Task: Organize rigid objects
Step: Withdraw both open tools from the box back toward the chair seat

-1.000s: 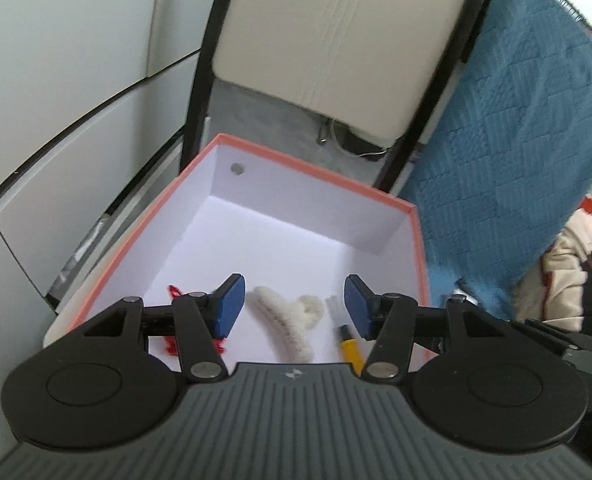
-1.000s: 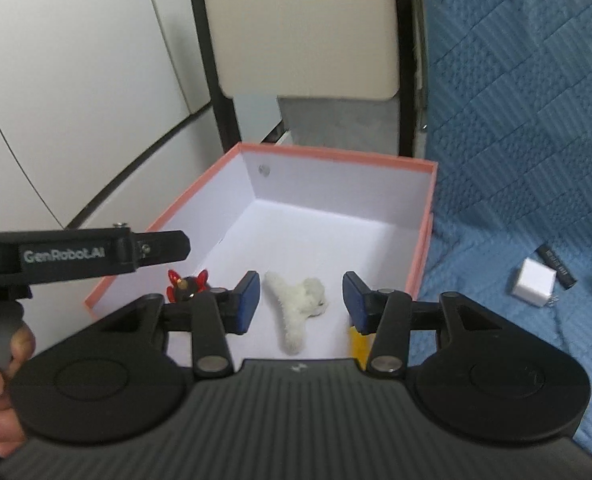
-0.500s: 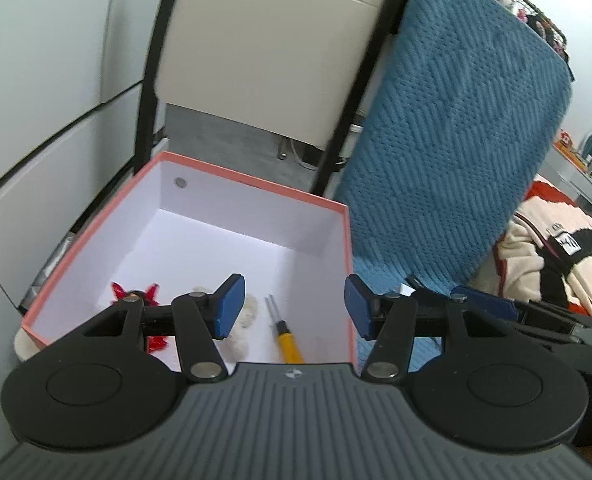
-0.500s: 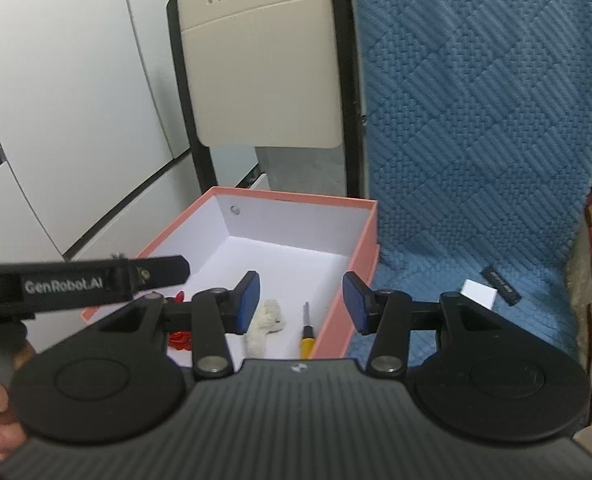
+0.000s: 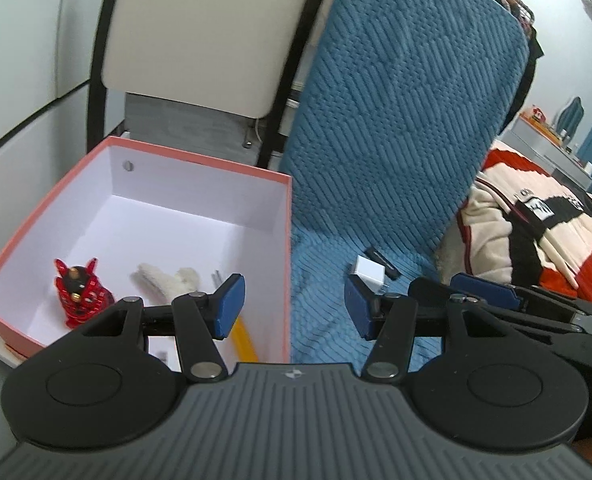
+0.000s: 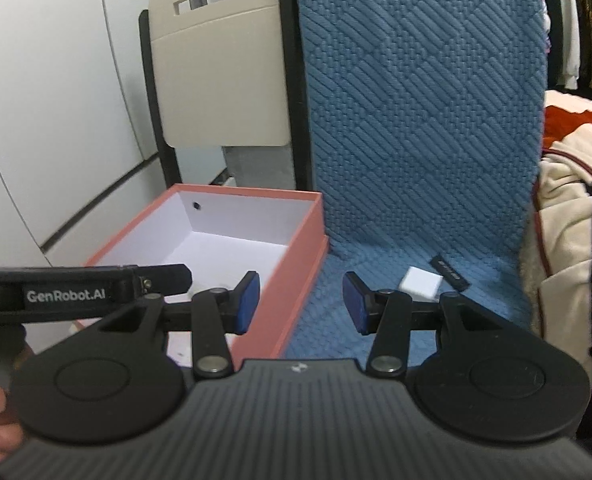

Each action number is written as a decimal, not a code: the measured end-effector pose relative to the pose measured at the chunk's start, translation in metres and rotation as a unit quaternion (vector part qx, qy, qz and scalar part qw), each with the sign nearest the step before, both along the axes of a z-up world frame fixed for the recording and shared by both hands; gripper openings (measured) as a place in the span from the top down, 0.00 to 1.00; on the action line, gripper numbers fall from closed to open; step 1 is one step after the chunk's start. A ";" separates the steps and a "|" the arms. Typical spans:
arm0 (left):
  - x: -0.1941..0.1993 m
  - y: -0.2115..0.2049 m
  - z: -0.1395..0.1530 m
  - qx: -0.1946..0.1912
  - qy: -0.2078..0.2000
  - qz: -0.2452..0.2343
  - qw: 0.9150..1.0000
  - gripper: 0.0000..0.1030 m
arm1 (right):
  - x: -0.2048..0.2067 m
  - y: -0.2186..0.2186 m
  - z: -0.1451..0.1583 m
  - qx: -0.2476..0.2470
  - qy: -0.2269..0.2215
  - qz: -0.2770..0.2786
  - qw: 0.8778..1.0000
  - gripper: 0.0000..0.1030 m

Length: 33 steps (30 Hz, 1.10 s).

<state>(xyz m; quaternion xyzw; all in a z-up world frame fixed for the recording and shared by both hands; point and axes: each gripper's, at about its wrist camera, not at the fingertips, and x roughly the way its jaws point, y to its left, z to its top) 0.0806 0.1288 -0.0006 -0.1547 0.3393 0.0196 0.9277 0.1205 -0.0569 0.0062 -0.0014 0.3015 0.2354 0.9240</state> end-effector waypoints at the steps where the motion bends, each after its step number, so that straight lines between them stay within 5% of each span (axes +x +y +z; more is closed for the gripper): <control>1: 0.000 -0.004 -0.001 0.001 0.000 -0.003 1.000 0.41 | -0.001 -0.003 -0.001 -0.004 -0.002 -0.002 1.000 0.52; 33: -0.003 -0.112 -0.041 0.009 0.018 -0.084 0.996 0.41 | -0.028 -0.115 -0.042 -0.011 0.022 -0.066 0.998 0.52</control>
